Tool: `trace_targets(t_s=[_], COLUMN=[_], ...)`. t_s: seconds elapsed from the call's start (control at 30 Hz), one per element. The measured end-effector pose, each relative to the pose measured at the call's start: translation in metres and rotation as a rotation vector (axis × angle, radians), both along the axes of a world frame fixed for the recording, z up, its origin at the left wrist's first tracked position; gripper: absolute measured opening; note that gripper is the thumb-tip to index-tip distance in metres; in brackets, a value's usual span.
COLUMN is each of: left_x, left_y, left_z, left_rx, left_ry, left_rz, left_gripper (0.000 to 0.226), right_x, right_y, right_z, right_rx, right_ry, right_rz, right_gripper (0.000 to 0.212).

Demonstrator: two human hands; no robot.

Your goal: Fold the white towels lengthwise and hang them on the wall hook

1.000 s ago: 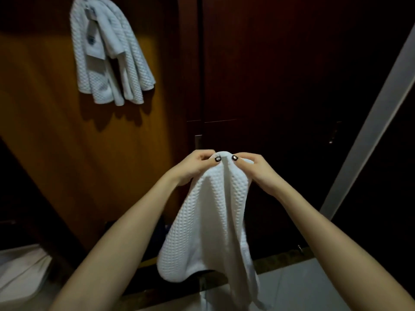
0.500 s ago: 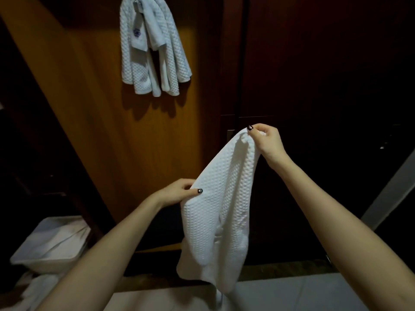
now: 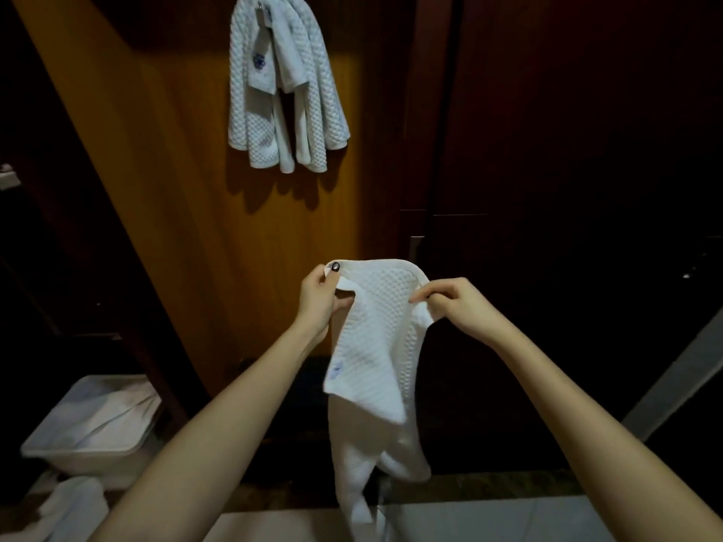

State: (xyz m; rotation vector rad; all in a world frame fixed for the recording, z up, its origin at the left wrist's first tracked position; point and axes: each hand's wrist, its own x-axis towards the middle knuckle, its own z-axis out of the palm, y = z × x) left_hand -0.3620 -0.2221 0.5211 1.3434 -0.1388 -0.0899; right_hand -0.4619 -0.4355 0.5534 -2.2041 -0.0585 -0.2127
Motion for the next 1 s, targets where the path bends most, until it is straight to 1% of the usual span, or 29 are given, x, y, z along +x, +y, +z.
trace_targets(t_s=[0.07, 0.1, 0.13, 0.23, 0.3, 0.37, 0.4, 0.43, 0.53, 0.63, 0.7, 0.8, 0.93, 1.0], left_x=[-0.001, -0.002, -0.003, -0.008, -0.014, -0.02, -0.023, -0.026, -0.029, -0.03, -0.029, -0.024, -0.013, -0.01], left_y=[-0.002, -0.002, -0.003, -0.005, -0.011, -0.019, -0.022, -0.025, -0.025, -0.019, -0.014, 0.001, 0.028, 0.036], left_z=[0.007, 0.01, 0.013, 0.023, 0.03, 0.039, 0.044, 0.049, 0.064, 0.072, 0.075, 0.078, 0.078, 0.073], left_rx=[-0.085, -0.106, -0.121, -0.156, -0.189, -0.217, -0.231, -0.248, -0.266, -0.245, -0.21, -0.19, -0.293, -0.3], left_ry=[-0.006, -0.006, -0.005, -0.007, -0.019, -0.036, -0.044, -0.048, -0.06, -0.079, -0.088, -0.071, 0.012, 0.053], left_rz=[-0.016, -0.03, -0.042, -0.018, 0.023, 0.075, 0.091, 0.097, 0.097, 0.102, 0.117, 0.168, 0.189, 0.194], left_gripper=[0.015, 0.014, 0.015, 0.018, 0.019, 0.018, 0.016, 0.015, 0.014, 0.016, 0.019, 0.022, 0.016, 0.013], right_x=[-0.001, -0.002, -0.002, -0.004, -0.003, 0.001, 0.004, 0.008, 0.016, 0.022, 0.024, 0.026, 0.023, 0.02], right_y=[0.0, 0.0, 0.001, 0.015, 0.031, 0.049, 0.056, 0.064, 0.082, 0.093, 0.096, 0.089, 0.07, 0.063], right_z=[0.001, 0.0, 0.0, -0.002, -0.004, -0.005, -0.005, -0.005, -0.001, 0.006, 0.009, 0.01, 0.0, -0.008], right_rx=[-0.087, -0.11, -0.13, -0.232, -0.283, -0.24, -0.204, -0.175, -0.151, -0.032, -0.013, -0.068, -0.241, -0.263], right_ry=[0.044, 0.063, 0.072, 0.072, 0.078, 0.061, 0.046, 0.033, -0.027, -0.037, -0.055, -0.057, -0.018, -0.002], right_rz=[-0.013, -0.024, -0.031, -0.06, -0.078, -0.121, -0.153, -0.18, -0.24, -0.299, -0.286, -0.26, -0.19, -0.153], right_gripper=[0.034, 0.026, 0.023, 0.049, 0.071, 0.086, 0.087, 0.085, 0.061, 0.055, 0.051, 0.043, 0.04, 0.023])
